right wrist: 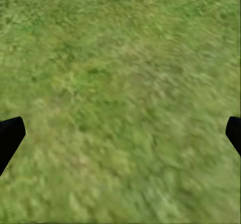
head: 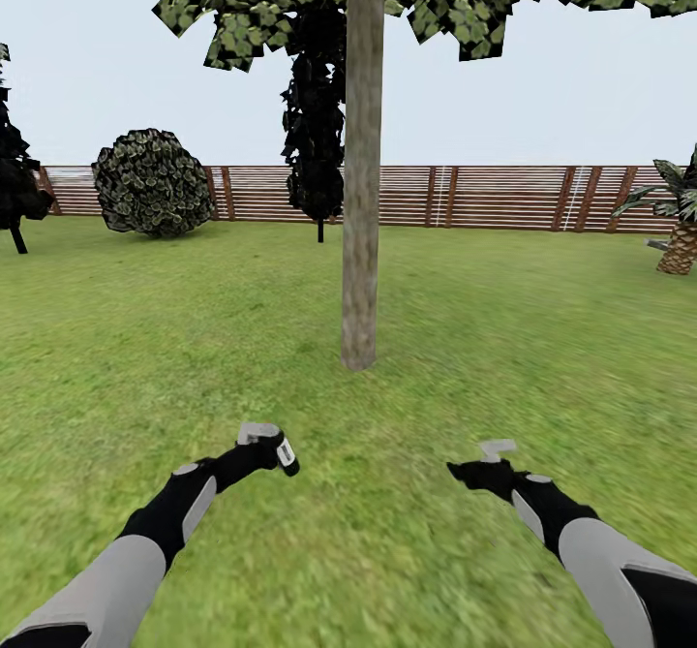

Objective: In the garden, pick up the pesticide atomizer on the floor and spray pesticide onto both trees until each tree trunk is fully covered.

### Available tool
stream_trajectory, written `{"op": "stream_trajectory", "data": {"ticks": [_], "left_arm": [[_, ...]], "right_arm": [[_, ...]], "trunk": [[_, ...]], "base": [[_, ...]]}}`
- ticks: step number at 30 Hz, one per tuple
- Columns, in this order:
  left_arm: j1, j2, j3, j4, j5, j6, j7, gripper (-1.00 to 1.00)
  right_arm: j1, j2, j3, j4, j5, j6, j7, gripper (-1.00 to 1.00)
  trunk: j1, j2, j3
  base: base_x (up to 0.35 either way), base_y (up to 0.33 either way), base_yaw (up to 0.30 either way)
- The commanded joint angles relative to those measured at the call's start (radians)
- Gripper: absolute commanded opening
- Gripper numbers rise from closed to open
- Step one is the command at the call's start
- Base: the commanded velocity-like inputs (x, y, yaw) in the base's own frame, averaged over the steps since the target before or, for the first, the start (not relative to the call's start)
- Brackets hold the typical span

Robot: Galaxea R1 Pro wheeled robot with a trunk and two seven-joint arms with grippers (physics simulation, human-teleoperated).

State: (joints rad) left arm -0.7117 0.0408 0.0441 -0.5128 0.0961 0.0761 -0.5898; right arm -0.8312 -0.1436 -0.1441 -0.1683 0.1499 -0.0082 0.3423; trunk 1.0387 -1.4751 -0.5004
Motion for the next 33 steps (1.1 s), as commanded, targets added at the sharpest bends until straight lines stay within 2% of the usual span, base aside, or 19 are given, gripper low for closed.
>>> {"op": "stream_trajectory", "data": {"ticks": [1, 3, 4, 5, 8, 10, 11, 12, 16, 20, 24, 28, 33], "left_arm": [[0.000, 0.007, -0.013, -0.006, -0.042, 0.000, -0.073, -1.00], [0.000, 0.017, -0.031, -0.012, -0.162, -0.039, -0.206, -1.00], [0.000, 0.018, -0.034, -0.013, -0.191, -0.049, -0.229, -1.00], [0.000, 0.020, -0.037, -0.014, -0.237, -0.064, -0.264, -1.00], [0.000, 0.022, -0.042, -0.016, -0.285, -0.082, -0.312, -1.00], [0.000, 0.022, -0.044, -0.017, -0.297, -0.087, -0.344, -1.00], [0.000, 0.022, -0.045, -0.019, -0.305, -0.090, -0.384, -1.00], [0.000, 0.022, -0.046, -0.022, -0.317, -0.095, -0.478, -1.00], [0.000, 0.020, -0.061, -0.023, -0.322, -0.098, -0.523, -1.00], [0.000, 0.005, -0.084, -0.024, -0.322, -0.098, -0.532, -1.00], [0.000, -0.026, -0.089, -0.024, -0.322, -0.097, -0.534, -1.00], [0.000, -0.051, -0.089, -0.024, -0.322, -0.097, -0.533, -1.00], [0.000, -0.065, -0.089, -0.024, -0.322, -0.096, -0.531, -1.00]], "right_arm": [[0.000, -0.003, 0.000, -0.023, 0.002, 0.013, 0.103, 1.00], [0.000, -0.006, 0.000, -0.071, 0.003, 0.043, 0.300, 1.00], [0.000, -0.007, 0.000, -0.084, 0.003, 0.049, 0.343, 1.00], [0.000, -0.007, 0.001, -0.104, 0.003, 0.058, 0.420, 1.00], [0.000, -0.008, 0.001, -0.128, 0.003, 0.066, 0.529, 1.00], [0.000, -0.008, 0.001, -0.137, 0.002, 0.068, 0.567, 1.00], [0.000, -0.008, 0.001, -0.146, 0.001, 0.069, 0.603, 1.00], [0.000, -0.007, 0.001, -0.178, -0.002, 0.069, 0.697, 1.00], [0.000, -0.005, 0.000, -0.200, -0.003, 0.060, 0.821, 1.00], [0.000, 0.008, 0.000, -0.205, -0.006, 0.046, 0.864, 1.00], [0.000, 0.035, 0.000, -0.208, -0.009, 0.043, 0.848, 1.00], [0.000, 0.082, 0.000, -0.212, -0.010, 0.039, 0.839, 1.00], [0.000, 0.133, 0.000, -0.213, -0.010, 0.015, 0.836, 1.00]], "trunk": [[0.000, 0.000, 0.000], [0.000, 0.000, 0.000], [0.000, 0.000, 0.000], [0.000, 0.000, 0.000], [0.000, 0.000, 0.000], [0.000, 0.000, 0.000], [0.000, 0.000, 0.000], [0.000, 0.000, 0.000], [0.000, 0.000, 0.000], [0.000, 0.000, 0.000], [0.000, 0.000, 0.000], [0.000, 0.000, 0.000], [0.000, 0.000, 0.000]], "base": [[0.000, 0.000, 0.000], [0.000, 0.000, 0.000], [0.000, 0.000, 0.000], [0.000, 0.000, 0.000], [0.000, 0.000, 0.000], [0.000, 0.000, 0.000], [0.000, 0.000, 0.000], [0.000, 0.000, 0.000], [0.000, 0.000, 0.000], [0.000, 0.000, 0.000], [0.000, 0.000, 0.000], [0.000, 0.000, 0.000], [0.000, 0.000, 0.000]]}}
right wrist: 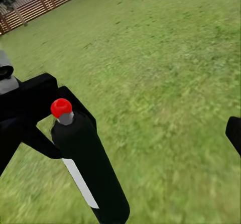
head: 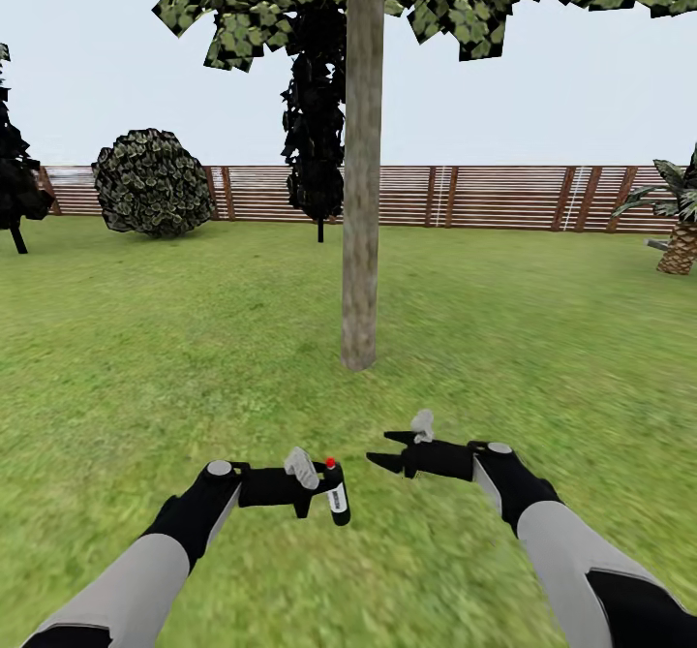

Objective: In the garden, pick up the pesticide atomizer on the floor and spray pesticide onto both trees until each tree trunk is fully covered.

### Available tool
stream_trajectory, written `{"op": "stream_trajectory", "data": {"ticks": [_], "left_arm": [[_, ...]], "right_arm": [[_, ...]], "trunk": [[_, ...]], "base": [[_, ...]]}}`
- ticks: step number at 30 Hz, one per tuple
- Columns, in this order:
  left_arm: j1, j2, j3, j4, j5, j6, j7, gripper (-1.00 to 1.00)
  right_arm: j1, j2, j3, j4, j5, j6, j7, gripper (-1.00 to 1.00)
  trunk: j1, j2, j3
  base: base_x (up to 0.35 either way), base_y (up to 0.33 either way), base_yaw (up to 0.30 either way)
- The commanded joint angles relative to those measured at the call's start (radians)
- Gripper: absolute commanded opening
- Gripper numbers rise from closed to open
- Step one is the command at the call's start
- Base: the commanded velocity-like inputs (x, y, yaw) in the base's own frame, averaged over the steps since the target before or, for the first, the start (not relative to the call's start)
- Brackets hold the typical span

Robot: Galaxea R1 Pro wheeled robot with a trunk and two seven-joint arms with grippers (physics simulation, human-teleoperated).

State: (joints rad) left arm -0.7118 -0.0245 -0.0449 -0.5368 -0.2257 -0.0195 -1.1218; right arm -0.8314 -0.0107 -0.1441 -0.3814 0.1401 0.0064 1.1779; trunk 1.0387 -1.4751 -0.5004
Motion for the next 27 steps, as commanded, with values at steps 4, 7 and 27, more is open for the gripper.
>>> {"op": "stream_trajectory", "data": {"ticks": [4, 7, 27], "left_arm": [[0.000, -0.003, 0.000, 0.000, 0.000, -0.001, 0.002, -1.00], [0.000, -0.003, 0.000, 0.001, 0.000, 0.000, 0.002, -1.00], [0.000, -0.005, 0.002, 0.001, 0.000, -0.002, 0.002, -1.00]], "right_arm": [[0.000, 0.035, 0.002, 0.000, 0.001, -0.007, -0.001, 1.00], [0.000, 0.040, 0.003, 0.001, 0.001, -0.007, -0.001, 1.00], [0.000, 0.075, 0.003, -0.049, -0.001, -0.009, -0.077, 1.00]], "trunk": [[0.000, 0.000, 0.000], [0.000, 0.000, 0.000], [0.000, 0.000, 0.000]], "base": [[0.000, 0.000, 0.000], [0.000, 0.000, 0.000], [0.000, 0.000, 0.000]]}}
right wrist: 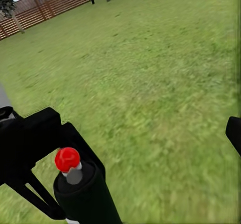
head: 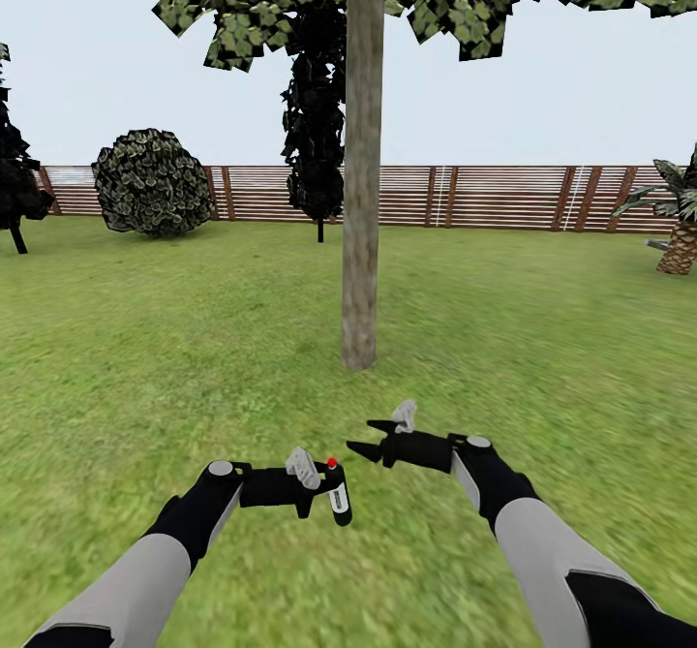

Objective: In the garden, pick up the pesticide atomizer on the floor and spray pesticide onto both trees until each tree trunk is fully covered.

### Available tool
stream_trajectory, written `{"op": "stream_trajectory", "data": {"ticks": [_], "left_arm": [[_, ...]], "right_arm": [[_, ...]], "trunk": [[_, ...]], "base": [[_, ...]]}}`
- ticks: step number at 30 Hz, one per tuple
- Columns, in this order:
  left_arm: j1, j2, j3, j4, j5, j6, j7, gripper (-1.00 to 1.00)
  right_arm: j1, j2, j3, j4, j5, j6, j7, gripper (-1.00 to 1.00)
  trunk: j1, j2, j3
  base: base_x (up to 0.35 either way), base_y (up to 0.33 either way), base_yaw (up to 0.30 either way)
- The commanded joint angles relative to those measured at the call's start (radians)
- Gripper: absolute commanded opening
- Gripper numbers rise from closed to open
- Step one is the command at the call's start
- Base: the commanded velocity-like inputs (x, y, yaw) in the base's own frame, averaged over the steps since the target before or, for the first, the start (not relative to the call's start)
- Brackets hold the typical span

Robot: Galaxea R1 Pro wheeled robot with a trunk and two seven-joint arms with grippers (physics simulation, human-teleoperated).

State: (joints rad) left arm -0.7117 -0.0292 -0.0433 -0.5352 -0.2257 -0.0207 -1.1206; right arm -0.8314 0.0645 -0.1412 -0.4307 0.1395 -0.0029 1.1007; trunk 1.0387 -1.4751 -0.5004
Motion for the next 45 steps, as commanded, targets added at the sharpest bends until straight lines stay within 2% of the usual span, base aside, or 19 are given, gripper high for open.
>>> {"op": "stream_trajectory", "data": {"ticks": [1, 6, 9, 15, 26, 45], "left_arm": [[0.000, 0.000, 0.000, 0.000, 0.000, -0.001, 0.001, -1.00], [0.000, 0.000, 0.001, 0.000, 0.000, -0.001, 0.001, -1.00], [0.000, 0.000, 0.000, 0.000, 0.000, -0.001, 0.001, -1.00], [0.000, -0.001, -0.001, 0.001, 0.000, -0.001, 0.001, -1.00], [0.000, -0.027, -0.001, 0.001, 0.000, -0.001, 0.001, -1.00], [0.000, -0.029, -0.001, -0.002, 0.000, -0.001, -0.001, -1.00]], "right_arm": [[0.000, 0.000, 0.000, -0.009, 0.000, 0.000, -0.001, 1.00], [0.000, 0.000, 0.000, -0.021, 0.001, 0.000, -0.005, 1.00], [0.000, 0.000, 0.001, -0.023, 0.002, 0.000, -0.035, 1.00], [0.000, 0.014, 0.002, -0.023, 0.002, 0.000, -0.063, 1.00], [0.000, 0.022, 0.003, -0.022, 0.002, 0.000, -0.067, 1.00], [0.000, 0.023, 0.002, -0.017, 0.006, -0.001, -0.068, 1.00]], "trunk": [[0.000, 0.000, 0.000], [0.000, 0.000, 0.000], [0.000, 0.000, 0.000], [0.000, 0.000, 0.000], [0.000, 0.000, 0.000], [0.000, 0.000, 0.000]], "base": [[0.000, 0.000, 0.000], [0.000, 0.000, 0.000], [0.000, 0.000, 0.000], [0.000, 0.000, 0.000], [0.000, 0.000, 0.000], [0.000, 0.000, 0.000]]}}
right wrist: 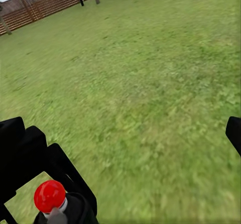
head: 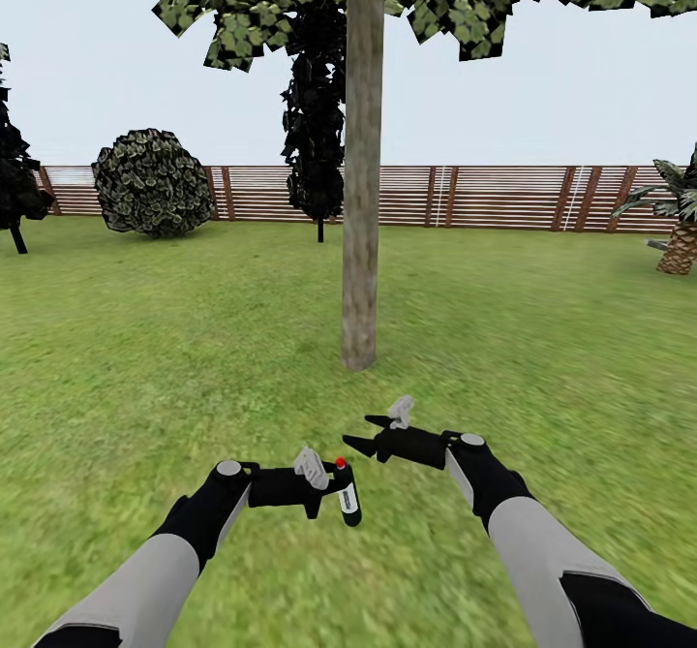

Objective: In the garden, pick up the pesticide atomizer on the floor and spray pesticide onto both trees until each tree trunk is fully covered.

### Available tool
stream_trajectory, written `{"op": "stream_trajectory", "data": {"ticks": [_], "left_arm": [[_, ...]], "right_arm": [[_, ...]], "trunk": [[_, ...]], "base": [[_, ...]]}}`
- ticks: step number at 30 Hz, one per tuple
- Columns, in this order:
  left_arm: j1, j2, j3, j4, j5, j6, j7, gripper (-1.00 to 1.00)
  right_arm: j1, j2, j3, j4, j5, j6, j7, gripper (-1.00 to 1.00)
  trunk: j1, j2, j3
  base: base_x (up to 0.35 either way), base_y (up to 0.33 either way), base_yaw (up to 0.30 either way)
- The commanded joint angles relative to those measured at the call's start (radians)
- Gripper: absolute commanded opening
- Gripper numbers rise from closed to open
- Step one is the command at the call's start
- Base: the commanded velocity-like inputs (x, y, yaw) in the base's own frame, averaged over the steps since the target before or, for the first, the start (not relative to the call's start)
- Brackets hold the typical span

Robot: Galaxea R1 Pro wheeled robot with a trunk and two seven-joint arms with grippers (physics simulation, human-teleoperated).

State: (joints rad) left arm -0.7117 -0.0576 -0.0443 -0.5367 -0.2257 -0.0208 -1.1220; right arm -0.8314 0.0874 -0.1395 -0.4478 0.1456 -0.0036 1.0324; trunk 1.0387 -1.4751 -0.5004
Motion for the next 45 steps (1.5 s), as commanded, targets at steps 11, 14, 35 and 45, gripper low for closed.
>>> {"op": "stream_trajectory", "data": {"ticks": [11, 14, 35, 45], "left_arm": [[0.000, -0.001, 0.000, 0.000, 0.000, -0.001, 0.001, -1.00], [0.000, -0.001, 0.000, 0.000, 0.000, -0.001, 0.001, -1.00], [0.000, -0.001, 0.000, 0.000, 0.000, -0.001, 0.001, -1.00], [0.000, -0.001, 0.000, 0.000, 0.000, -0.001, -0.001, -1.00]], "right_arm": [[0.000, 0.000, 0.001, 0.007, 0.002, -0.001, -0.011, 1.00], [0.000, 0.000, 0.001, 0.007, 0.002, -0.001, -0.030, 1.00], [0.000, 0.015, 0.003, 0.047, 0.003, -0.032, -0.072, 1.00], [0.000, 0.014, 0.002, 0.049, 0.005, -0.033, -0.072, 1.00]], "trunk": [[0.000, 0.000, 0.000], [0.000, 0.000, 0.000], [0.000, 0.000, 0.000], [0.000, 0.000, 0.000]], "base": [[0.000, 0.000, 0.000], [0.000, 0.000, 0.000], [0.000, 0.000, 0.000], [0.000, 0.000, 0.000]]}}
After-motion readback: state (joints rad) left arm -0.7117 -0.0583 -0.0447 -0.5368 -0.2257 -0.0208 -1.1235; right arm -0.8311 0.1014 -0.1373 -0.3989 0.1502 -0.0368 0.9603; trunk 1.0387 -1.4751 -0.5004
